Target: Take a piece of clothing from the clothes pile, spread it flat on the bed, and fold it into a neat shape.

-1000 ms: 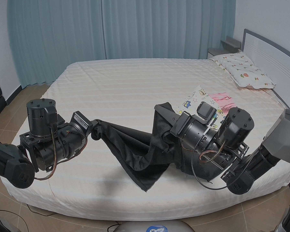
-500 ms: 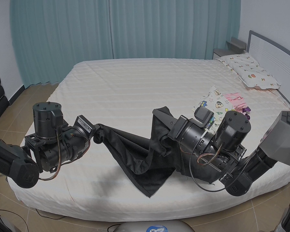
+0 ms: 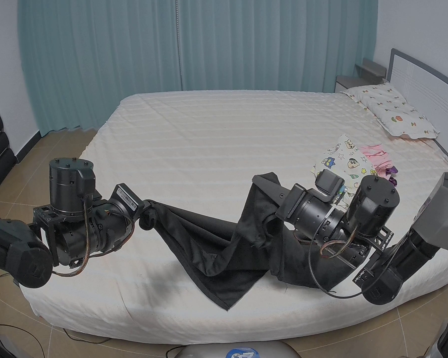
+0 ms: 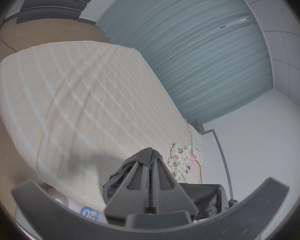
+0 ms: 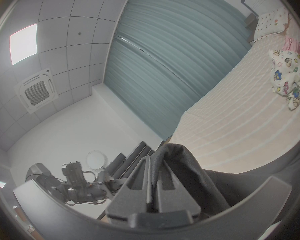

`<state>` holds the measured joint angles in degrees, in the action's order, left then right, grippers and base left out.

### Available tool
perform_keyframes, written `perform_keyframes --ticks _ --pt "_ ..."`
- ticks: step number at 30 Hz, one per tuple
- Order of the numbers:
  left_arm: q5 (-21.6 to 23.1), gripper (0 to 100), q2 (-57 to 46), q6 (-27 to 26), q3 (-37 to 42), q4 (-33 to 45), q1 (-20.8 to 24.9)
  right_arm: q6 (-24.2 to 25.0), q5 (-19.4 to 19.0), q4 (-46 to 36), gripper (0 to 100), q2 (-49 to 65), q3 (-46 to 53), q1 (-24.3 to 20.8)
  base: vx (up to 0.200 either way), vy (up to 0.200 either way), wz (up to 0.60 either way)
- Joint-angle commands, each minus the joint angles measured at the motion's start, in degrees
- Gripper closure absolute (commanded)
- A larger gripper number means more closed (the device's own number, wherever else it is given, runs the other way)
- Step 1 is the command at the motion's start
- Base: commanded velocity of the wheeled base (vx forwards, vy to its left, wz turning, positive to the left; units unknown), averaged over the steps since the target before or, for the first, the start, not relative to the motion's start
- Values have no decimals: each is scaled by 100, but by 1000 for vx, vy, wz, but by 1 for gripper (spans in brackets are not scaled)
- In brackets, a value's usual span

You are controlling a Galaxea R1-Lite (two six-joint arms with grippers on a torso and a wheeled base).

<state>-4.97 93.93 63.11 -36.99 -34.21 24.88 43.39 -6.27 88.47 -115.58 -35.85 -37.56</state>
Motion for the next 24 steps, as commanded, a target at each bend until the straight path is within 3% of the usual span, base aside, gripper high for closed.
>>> perform_keyframes --ticks 1,9,13,20,24 --pt "14 100 -314 8 34 186 34 3 -6 127 100 264 527 29 -200 0 0" --pt "40 100 -1228 -1 42 863 237 12 -6 136 100 1468 1388 -94 -200 0 0" --pt "128 100 -1887 8 51 1320 298 -6 134 136 100 2136 2003 -463 -200 0 0" --pt "207 100 -2854 8 -19 1891 412 -76 249 21 100 3349 2100 -841 0 0 0" --pt "348 100 -3188 8 -318 1935 316 -217 231 -594 100 4395 1344 -770 0 0 0"
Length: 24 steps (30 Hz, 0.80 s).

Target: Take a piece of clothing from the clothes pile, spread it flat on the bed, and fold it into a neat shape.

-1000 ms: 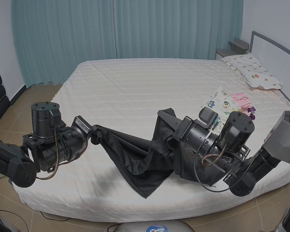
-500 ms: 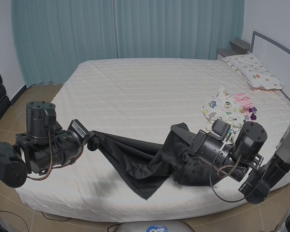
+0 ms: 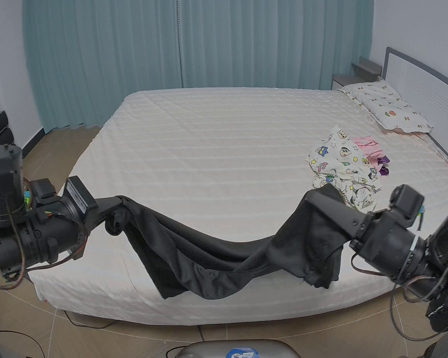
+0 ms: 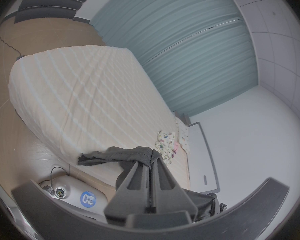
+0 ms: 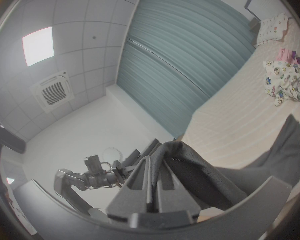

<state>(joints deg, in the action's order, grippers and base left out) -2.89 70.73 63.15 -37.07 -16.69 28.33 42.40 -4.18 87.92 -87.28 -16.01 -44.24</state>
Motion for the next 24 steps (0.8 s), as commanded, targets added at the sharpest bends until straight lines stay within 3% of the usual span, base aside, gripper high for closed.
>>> perform_keyframes --ticks 1,4,7,9,13,15,19,24 --pt "157 100 -877 5 -362 184 -73 -118 -4 -715 100 1680 -772 -102 0 0 0" --pt "298 100 -859 5 -556 175 -328 -83 -39 -1567 100 1978 -1432 56 0 0 0" --pt "394 100 -455 40 -969 184 -636 313 -320 -2534 100 1855 -2794 952 0 0 0" --pt "394 100 -59 57 -1232 192 -803 840 -610 -3026 100 1495 -3646 1611 0 0 0" --pt "386 100 749 277 -1575 254 -970 1148 -927 -3668 100 335 -4517 2306 0 0 0" --pt "386 100 1268 611 -1786 263 -987 1139 -909 -3668 100 -386 -4851 2482 0 0 0" --pt "394 100 2024 778 -2006 245 -1023 875 -927 -3659 100 -1317 -5185 2596 0 0 0" --pt "394 100 2498 778 -2269 219 -1102 506 -874 -3307 100 -2240 -5606 2657 200 0 0"
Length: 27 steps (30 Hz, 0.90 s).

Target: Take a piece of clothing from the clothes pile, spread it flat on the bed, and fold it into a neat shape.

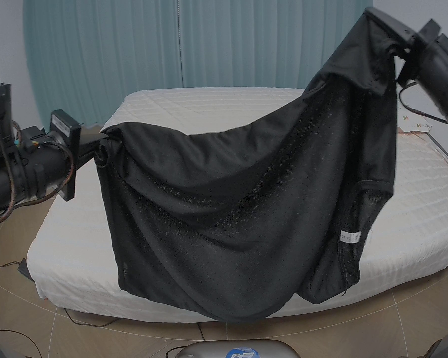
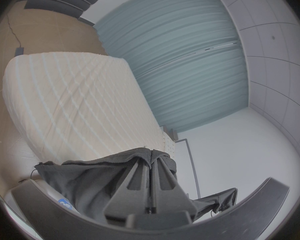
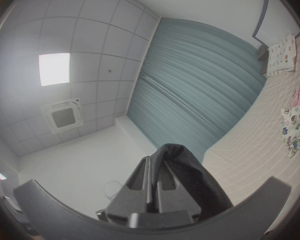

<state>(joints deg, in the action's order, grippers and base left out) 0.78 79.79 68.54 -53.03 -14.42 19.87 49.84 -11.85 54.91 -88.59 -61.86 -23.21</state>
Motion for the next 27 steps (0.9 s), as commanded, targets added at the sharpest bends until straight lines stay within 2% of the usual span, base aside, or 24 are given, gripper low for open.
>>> perform_keyframes --ticks 1,4,16,27 --pt "27 100 1593 239 -674 -8 -256 -237 -107 -6 100 -2110 -1022 554 200 0 0" --pt "45 100 1997 230 -1025 -34 -317 -457 -98 451 100 -2672 -1136 554 200 0 0" --pt "27 100 3386 239 -1913 -8 -396 -791 -2 1057 100 -3701 -1083 554 200 0 0" --pt "19 100 4352 239 -2396 -17 -616 -897 227 1163 100 -4580 -1523 537 0 0 0"
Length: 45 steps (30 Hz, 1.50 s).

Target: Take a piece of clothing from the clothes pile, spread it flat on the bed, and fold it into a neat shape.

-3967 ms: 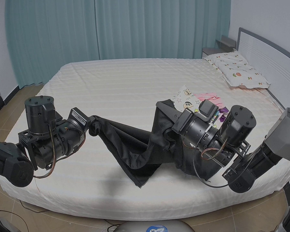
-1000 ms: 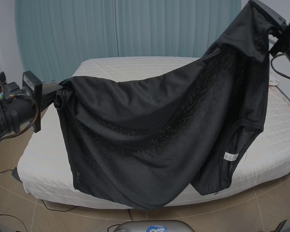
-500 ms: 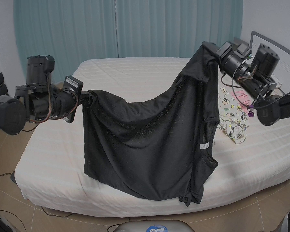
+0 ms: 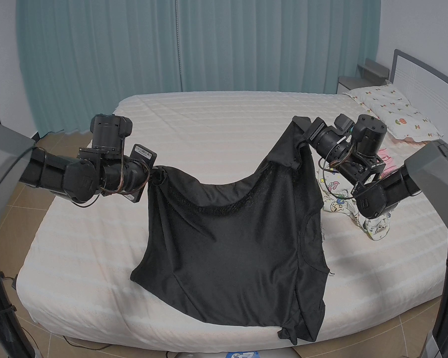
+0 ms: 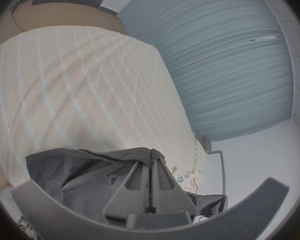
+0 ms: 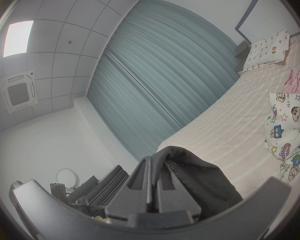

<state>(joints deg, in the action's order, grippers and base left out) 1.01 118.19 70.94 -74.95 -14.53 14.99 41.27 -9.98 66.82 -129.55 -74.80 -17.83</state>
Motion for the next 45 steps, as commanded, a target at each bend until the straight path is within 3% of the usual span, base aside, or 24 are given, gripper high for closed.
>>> perform_keyframes --ticks 1,2,3,4,8,12,14,15,20,22,27,29,34,36,45 --pt "4 100 574 17 -257 -6 -146 -57 40 -46 100 -554 -307 -1 0 0 0" --pt "13 100 635 17 -310 -6 -181 -57 40 -63 100 -607 -360 -1 0 0 0" --pt "13 0 679 17 -345 -6 -199 -57 40 -72 100 -642 -386 -9 0 0 0" --pt "-5 0 811 17 -433 -15 -234 -57 40 -116 0 -756 -483 -9 0 0 0" --pt "-57 0 1198 52 -732 -15 -330 -48 102 -257 0 -1152 -922 -80 0 0 0" --pt "-75 0 1514 228 -995 21 -471 -48 603 -705 0 -1705 -1581 -97 0 0 0" --pt "-92 0 1646 148 -1039 -23 -568 -66 1262 -898 0 -1960 -2179 -80 0 0 0" --pt "-92 0 1646 140 -1057 -23 -621 -66 1368 -978 0 -2013 -2293 -71 0 0 0" --pt "-84 0 1602 140 -1022 38 -726 -171 1411 -1689 0 -2171 -1994 -62 0 0 0" --pt "-84 0 1514 140 -890 47 -735 -418 1385 -1593 0 -2145 -1678 -62 0 0 0" --pt "119 0 1101 25 -327 38 -752 -497 1368 -1584 0 -2162 -1493 -36 0 0 0" --pt "479 0 714 -414 297 21 -735 -752 1271 -1689 0 -2074 -1247 61 0 0 0" --pt "1024 0 3 -686 1263 -94 -717 -532 348 -1865 0 -1248 -553 289 0 0 0" --pt "1191 0 -191 -686 1509 -103 -726 -541 163 -1830 0 -1046 -281 351 0 0 0" --pt "1841 0 -964 -704 2837 -322 -717 -558 137 -1549 0 -501 897 676 0 0 0"
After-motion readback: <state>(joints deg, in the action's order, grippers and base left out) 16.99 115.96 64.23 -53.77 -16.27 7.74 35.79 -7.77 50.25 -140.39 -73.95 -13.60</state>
